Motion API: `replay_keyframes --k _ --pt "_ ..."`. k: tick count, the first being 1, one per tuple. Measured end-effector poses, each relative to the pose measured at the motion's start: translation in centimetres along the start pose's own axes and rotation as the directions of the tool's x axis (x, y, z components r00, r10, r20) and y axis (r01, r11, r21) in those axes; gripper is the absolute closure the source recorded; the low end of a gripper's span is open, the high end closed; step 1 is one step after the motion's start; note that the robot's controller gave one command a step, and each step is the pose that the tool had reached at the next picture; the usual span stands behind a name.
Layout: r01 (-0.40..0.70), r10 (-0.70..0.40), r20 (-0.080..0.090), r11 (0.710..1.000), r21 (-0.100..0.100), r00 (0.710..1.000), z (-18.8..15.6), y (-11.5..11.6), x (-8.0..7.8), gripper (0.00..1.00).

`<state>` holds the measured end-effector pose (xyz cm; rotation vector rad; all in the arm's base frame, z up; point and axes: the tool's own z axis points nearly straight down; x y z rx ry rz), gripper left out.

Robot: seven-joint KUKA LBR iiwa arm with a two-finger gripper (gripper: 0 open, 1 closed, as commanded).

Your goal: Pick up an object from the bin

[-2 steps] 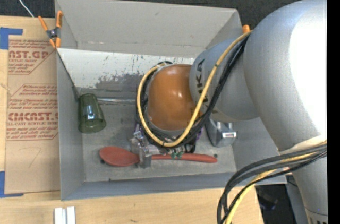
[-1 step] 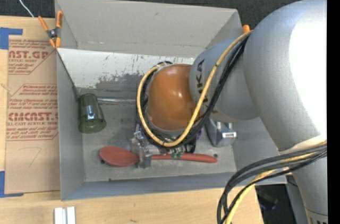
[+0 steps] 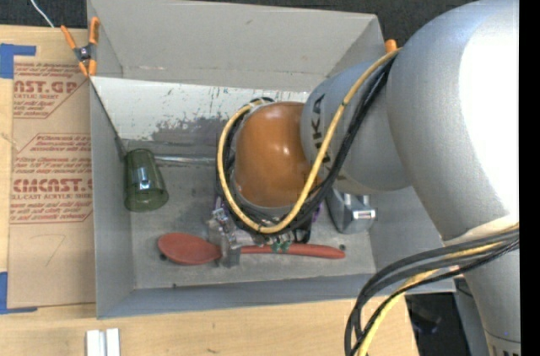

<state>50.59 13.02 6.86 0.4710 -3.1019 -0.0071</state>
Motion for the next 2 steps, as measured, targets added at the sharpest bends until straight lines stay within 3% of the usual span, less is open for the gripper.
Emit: replay_keyframes --k 2 --pt "0.000 0.000 -0.014 1.000 -0.001 1.000 -2.2 0.1 0.4 1.00"
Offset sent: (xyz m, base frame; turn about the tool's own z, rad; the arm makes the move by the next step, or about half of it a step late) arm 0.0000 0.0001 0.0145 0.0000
